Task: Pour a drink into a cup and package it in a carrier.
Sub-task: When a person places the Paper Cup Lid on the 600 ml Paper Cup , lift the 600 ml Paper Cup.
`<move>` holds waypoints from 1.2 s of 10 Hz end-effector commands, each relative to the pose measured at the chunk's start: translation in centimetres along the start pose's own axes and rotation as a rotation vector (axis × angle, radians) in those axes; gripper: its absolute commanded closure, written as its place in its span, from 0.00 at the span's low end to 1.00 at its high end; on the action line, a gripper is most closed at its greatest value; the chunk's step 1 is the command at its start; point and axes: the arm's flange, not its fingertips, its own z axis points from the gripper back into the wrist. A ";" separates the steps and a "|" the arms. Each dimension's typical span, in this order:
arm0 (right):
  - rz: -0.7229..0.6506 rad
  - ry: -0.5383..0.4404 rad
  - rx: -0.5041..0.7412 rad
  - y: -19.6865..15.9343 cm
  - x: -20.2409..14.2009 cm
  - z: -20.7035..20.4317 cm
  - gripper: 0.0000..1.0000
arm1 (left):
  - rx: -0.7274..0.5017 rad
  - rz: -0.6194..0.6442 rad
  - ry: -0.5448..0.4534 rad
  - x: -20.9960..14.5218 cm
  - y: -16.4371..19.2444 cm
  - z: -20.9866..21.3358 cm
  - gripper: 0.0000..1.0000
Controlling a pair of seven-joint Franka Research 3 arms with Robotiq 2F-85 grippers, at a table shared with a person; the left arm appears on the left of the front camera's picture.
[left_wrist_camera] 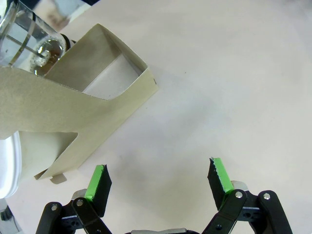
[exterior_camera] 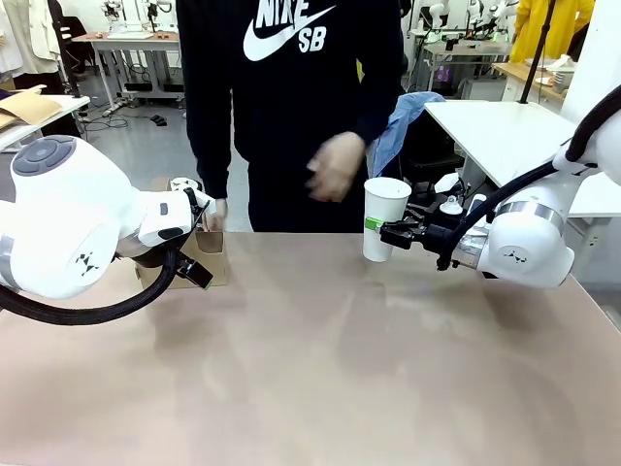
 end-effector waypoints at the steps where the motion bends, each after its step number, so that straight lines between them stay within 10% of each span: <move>1: -0.012 -0.010 -0.002 0.2 0.5 0.0 0.19 | -0.001 0.001 0.000 0.0 0.0 0.0 0.00; 12: -0.012 -0.010 -0.002 0.2 0.5 0.0 0.19 | -0.001 0.001 0.000 0.0 0.0 0.0 0.00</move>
